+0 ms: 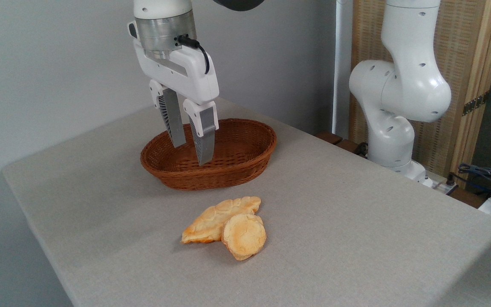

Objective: Put bread into the basket

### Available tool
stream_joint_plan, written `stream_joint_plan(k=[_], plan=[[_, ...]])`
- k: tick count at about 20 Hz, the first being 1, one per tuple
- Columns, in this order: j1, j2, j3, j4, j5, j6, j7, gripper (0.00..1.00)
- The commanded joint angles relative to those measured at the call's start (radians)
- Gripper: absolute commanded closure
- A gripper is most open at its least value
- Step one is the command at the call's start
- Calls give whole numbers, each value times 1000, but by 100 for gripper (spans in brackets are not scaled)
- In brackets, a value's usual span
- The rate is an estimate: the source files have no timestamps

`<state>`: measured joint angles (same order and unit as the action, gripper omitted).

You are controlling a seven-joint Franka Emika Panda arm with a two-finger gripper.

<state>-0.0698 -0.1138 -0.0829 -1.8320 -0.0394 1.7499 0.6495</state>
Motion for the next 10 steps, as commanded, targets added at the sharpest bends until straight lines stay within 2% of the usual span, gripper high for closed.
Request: stream_joint_plan(k=[1,10], plan=[[-2,-4,5,14,-10,-44,-11,0],[-2,-4,6,14,-10,-47,-7,0]])
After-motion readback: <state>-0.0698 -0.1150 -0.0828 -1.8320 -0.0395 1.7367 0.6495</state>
